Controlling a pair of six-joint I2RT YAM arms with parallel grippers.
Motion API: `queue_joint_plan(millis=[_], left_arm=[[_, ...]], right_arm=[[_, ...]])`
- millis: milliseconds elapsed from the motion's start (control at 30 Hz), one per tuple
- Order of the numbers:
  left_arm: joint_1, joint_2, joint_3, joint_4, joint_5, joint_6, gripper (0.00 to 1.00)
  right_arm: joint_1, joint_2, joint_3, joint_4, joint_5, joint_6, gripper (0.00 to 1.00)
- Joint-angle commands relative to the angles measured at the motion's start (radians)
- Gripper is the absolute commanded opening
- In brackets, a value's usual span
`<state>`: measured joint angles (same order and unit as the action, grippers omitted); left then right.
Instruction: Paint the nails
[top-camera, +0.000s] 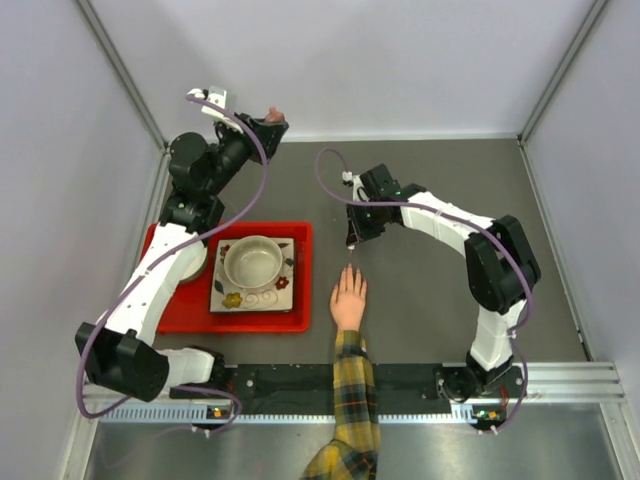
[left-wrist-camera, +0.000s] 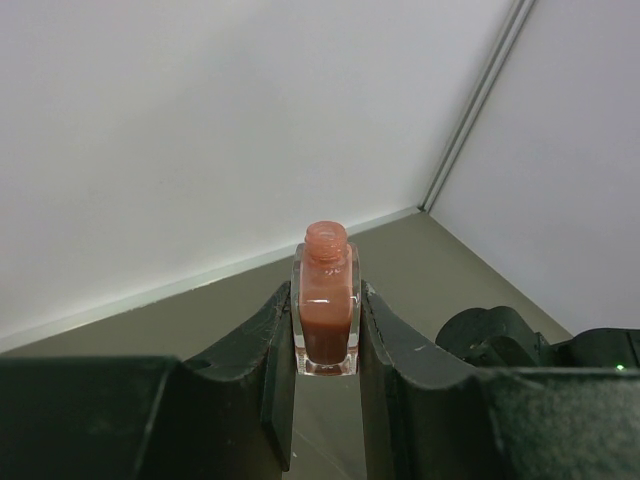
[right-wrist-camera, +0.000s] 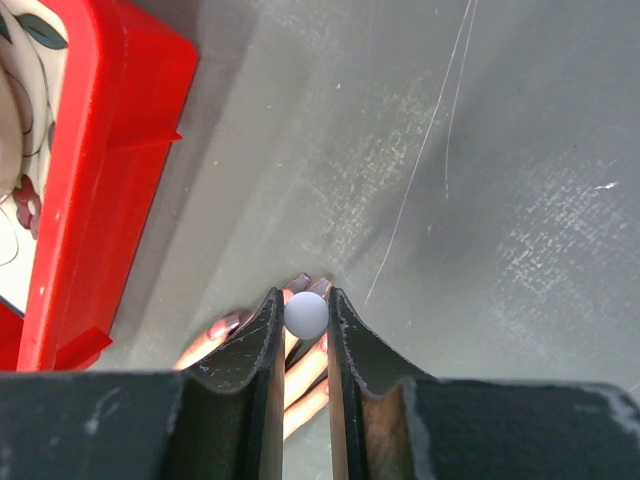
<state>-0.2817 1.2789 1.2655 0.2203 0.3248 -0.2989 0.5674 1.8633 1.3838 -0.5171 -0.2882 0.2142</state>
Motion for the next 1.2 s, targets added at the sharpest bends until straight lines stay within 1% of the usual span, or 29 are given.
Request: queue_joint_plan(millis=[0, 1167], left_arm=[[0.007, 0.005, 0.012, 0.067, 0.023, -0.014, 0.00], [0.010, -0.009, -0.008, 0.059, 0.026, -0.036, 0.00]], right_arm=[[0.008, 0.019, 0.008, 0.017, 0.006, 0.011, 0.00], [0.034, 0.043, 0.008, -0.001, 0.000, 0.013, 0.00]])
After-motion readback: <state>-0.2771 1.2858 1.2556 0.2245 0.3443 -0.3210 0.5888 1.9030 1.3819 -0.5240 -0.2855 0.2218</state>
